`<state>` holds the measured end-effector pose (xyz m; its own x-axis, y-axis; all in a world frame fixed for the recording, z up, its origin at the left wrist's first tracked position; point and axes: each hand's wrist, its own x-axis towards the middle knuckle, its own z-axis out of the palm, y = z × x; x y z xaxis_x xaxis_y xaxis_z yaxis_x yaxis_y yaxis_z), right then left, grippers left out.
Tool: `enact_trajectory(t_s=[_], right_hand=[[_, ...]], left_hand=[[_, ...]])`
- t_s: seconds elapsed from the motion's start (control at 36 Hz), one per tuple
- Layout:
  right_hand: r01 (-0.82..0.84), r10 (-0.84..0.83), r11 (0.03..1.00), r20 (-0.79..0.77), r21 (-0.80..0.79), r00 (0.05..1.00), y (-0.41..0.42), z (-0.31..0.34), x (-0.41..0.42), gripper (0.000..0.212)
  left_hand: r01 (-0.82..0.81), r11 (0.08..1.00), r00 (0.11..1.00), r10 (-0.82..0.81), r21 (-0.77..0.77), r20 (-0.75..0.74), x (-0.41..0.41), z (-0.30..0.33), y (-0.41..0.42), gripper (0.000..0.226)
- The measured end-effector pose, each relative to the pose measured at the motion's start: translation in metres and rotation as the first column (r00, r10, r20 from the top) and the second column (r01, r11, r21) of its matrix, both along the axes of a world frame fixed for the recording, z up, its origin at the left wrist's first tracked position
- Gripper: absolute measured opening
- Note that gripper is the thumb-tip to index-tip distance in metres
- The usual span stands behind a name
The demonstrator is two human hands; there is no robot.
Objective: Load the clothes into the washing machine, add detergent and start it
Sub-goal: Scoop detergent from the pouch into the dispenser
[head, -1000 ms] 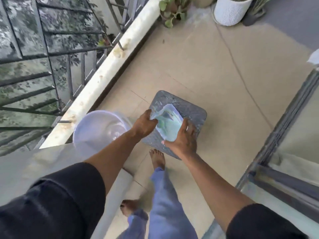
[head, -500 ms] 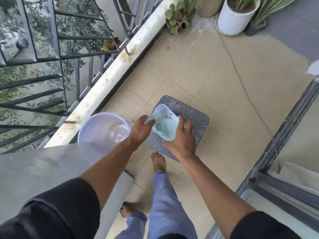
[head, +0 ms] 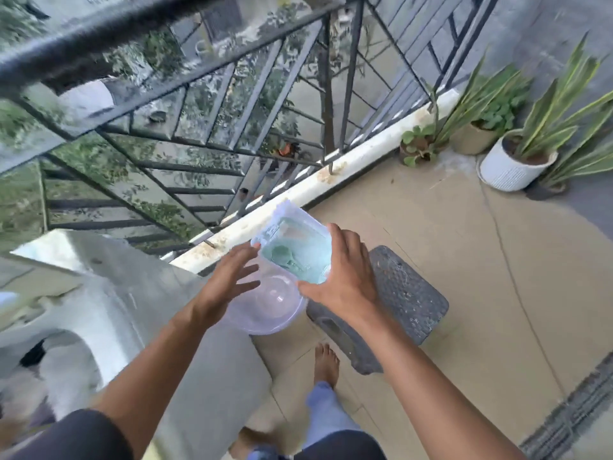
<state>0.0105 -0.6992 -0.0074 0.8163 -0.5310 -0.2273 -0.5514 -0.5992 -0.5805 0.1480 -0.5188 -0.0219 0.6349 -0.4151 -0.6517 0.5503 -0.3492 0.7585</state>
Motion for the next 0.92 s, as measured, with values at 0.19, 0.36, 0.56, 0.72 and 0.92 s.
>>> enact_trajectory(t_s=[0.19,0.36,0.56,0.72,0.92], right_hand=[[-0.181,0.180,0.984,0.114,0.000,0.977,0.068,0.058,0.032,0.115],[-0.337,0.337,0.941,0.153,-0.028,0.929,0.130,0.094,0.048,0.121],[-0.500,0.516,0.856,0.218,-0.131,0.828,0.206,0.131,0.053,0.125],[-0.564,0.554,0.804,0.583,-0.190,0.594,0.284,0.170,0.058,0.027],[-0.817,0.861,0.508,0.135,-0.272,0.490,0.389,0.145,0.096,0.020]], left_hand=[[-0.144,0.966,0.987,0.156,-0.214,0.041,0.007,0.046,0.094,0.083],[-0.303,0.896,0.936,0.344,-0.324,0.076,-0.009,0.081,0.164,0.080],[-0.489,0.776,0.788,0.589,-0.399,0.180,-0.034,0.107,0.247,0.089],[-0.562,0.710,0.696,0.683,-0.424,0.221,-0.065,0.115,0.317,0.050],[-0.637,0.637,0.623,0.757,-0.434,0.197,-0.088,0.110,0.380,0.077]])
